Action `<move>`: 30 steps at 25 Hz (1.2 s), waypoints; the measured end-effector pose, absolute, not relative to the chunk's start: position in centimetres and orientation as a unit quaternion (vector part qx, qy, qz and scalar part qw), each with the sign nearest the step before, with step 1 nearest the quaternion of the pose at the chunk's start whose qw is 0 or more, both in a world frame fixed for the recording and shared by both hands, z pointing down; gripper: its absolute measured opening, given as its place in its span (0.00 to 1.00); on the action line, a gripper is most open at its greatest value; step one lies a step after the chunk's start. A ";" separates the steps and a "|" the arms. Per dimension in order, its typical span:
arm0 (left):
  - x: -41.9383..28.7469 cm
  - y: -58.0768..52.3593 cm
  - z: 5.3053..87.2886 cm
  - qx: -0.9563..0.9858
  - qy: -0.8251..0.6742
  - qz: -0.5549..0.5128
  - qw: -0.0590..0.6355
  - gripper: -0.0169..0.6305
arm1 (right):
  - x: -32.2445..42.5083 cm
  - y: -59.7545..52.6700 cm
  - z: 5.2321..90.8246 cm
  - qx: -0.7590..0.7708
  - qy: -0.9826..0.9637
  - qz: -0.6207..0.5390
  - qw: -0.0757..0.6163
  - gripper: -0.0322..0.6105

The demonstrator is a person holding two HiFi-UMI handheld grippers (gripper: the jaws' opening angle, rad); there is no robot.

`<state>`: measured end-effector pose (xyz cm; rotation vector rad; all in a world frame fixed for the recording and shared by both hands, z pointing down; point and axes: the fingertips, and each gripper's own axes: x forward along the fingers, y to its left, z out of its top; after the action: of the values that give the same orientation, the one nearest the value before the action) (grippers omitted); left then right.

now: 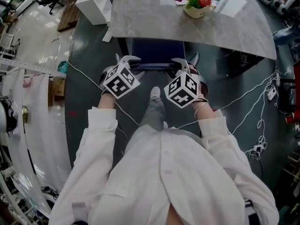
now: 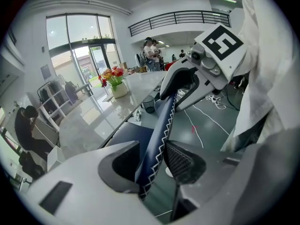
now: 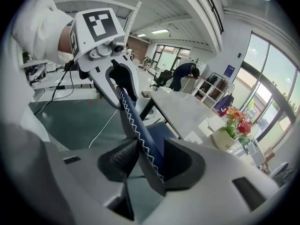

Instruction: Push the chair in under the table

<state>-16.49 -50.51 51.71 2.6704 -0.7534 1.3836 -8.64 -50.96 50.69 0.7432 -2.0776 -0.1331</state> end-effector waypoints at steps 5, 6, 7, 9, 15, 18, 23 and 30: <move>-17.2 -52.4 51.7 0.861 -0.241 0.448 0.028 0.28 | -9.3 -52.8 50.6 0.302 -0.840 -0.052 0.448 0.31; -17.2 -52.7 51.7 0.861 -0.240 0.447 0.028 0.28 | -9.3 -53.0 50.6 0.302 -0.840 -0.051 0.448 0.31; -17.1 -52.9 51.6 0.862 -0.239 0.447 0.028 0.28 | -9.3 -53.3 50.6 0.302 -0.840 -0.050 0.448 0.31; -17.1 -53.4 51.6 0.862 -0.239 0.446 0.028 0.29 | -9.3 -53.7 50.6 0.303 -0.840 -0.050 0.448 0.31; -17.2 -54.2 51.7 0.862 -0.244 0.444 0.025 0.29 | -9.4 -54.6 50.7 0.301 -0.840 -0.049 0.449 0.31; -17.3 -54.4 51.6 0.861 -0.248 0.442 0.027 0.29 | -9.5 -54.7 50.6 0.300 -0.840 -0.049 0.449 0.31; -17.4 -54.1 51.8 0.861 -0.245 0.445 0.037 0.29 | -9.6 -54.4 50.8 0.295 -0.842 -0.042 0.451 0.31; -18.0 -53.3 51.9 0.861 -0.244 0.444 0.046 0.30 | -10.3 -53.5 50.8 0.294 -0.841 -0.048 0.451 0.31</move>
<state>-18.04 -53.26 51.94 2.6276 -0.7435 1.3556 -10.26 -53.48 50.77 0.7271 -2.0793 -0.1197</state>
